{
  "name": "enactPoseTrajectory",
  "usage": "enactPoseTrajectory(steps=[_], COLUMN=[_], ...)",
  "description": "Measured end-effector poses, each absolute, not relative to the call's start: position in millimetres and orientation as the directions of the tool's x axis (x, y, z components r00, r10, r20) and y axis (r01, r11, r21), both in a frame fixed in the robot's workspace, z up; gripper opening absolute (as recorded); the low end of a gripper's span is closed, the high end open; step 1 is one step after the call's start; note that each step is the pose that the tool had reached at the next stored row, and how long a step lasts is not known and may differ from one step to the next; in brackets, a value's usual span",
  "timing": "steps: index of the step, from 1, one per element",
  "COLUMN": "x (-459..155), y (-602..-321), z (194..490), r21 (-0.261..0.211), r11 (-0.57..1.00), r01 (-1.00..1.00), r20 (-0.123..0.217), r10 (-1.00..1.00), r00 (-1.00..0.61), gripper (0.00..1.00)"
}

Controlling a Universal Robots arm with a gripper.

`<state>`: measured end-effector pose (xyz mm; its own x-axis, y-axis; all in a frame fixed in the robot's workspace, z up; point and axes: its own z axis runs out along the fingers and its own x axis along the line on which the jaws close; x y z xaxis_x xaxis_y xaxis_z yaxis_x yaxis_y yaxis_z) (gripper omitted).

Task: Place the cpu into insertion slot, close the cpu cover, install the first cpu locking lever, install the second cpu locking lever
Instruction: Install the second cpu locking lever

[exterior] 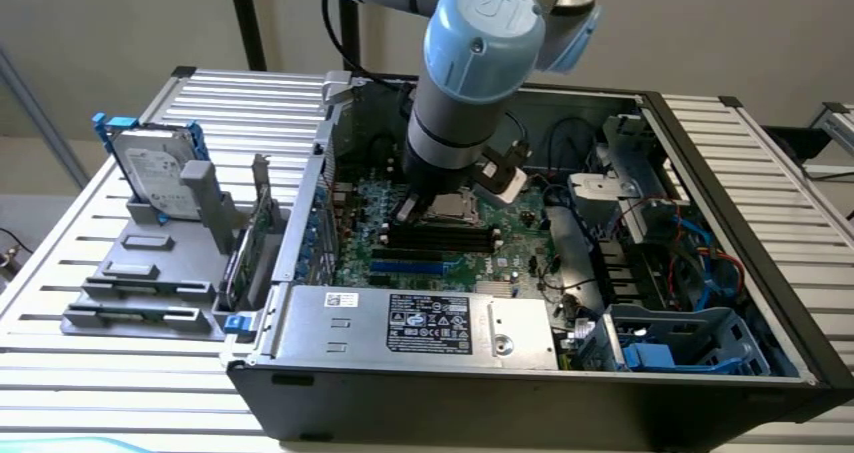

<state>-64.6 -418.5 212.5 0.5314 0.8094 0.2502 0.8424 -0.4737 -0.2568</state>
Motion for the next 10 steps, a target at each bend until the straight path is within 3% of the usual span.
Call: enactPoseTrajectory(steps=[10], x=[-72], y=[-414], z=[200], r21=[-0.233], r11=[-0.473], r01=[0.85], r20=[0.265], r10=[0.81], r00=[0.523], gripper=[0.11])
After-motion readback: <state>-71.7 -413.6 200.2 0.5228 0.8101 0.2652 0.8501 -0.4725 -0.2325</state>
